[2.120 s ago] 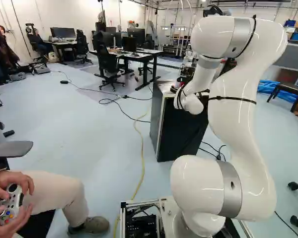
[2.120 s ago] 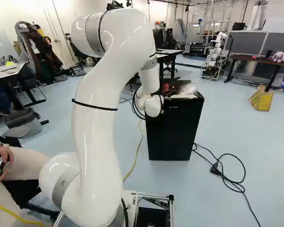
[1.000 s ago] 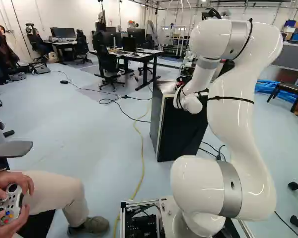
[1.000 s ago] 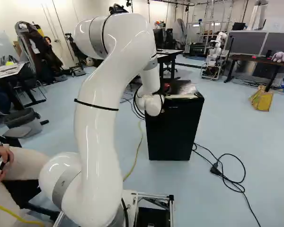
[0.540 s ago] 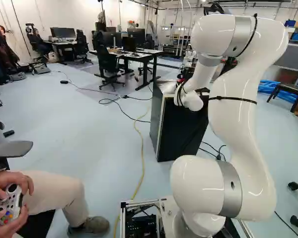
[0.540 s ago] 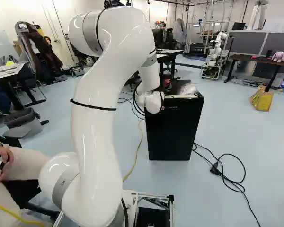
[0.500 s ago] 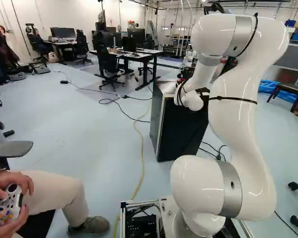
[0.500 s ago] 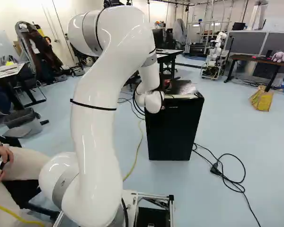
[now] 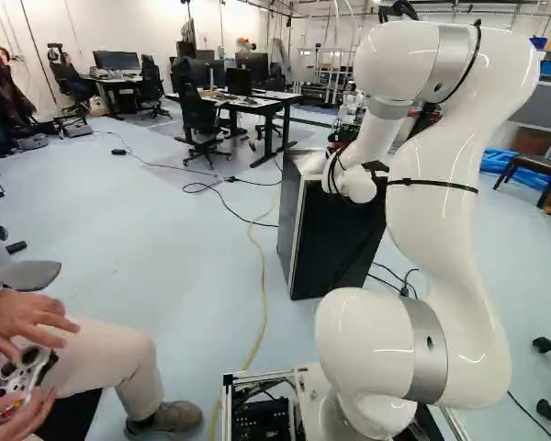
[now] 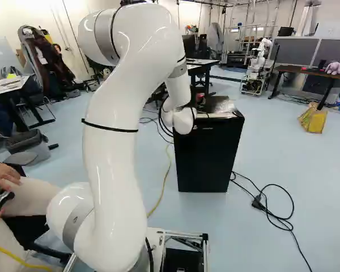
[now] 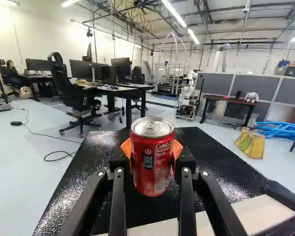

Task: Grab a drink from the fridge

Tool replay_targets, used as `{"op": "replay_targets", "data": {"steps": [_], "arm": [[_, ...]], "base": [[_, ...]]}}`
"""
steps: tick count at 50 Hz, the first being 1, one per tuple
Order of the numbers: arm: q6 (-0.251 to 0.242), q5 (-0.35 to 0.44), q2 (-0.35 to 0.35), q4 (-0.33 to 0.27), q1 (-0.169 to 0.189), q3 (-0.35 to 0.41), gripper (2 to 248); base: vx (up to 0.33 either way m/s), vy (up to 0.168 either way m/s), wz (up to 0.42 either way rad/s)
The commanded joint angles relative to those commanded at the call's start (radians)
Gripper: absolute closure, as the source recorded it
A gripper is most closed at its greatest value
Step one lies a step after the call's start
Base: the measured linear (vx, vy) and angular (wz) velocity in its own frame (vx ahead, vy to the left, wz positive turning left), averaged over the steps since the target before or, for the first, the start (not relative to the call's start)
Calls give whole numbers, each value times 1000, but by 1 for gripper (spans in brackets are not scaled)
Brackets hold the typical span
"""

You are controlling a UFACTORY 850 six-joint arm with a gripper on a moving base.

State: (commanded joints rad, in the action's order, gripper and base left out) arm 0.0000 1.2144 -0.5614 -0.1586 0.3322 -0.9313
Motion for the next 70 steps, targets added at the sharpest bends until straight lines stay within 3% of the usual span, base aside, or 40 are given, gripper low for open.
{"op": "replay_targets", "data": {"steps": [35,70], "arm": [[0,-48,119,22,-47,120,153],[0,-153,376,71,-149,377,153]], "base": [[0,0,0],[0,0,0]]}}
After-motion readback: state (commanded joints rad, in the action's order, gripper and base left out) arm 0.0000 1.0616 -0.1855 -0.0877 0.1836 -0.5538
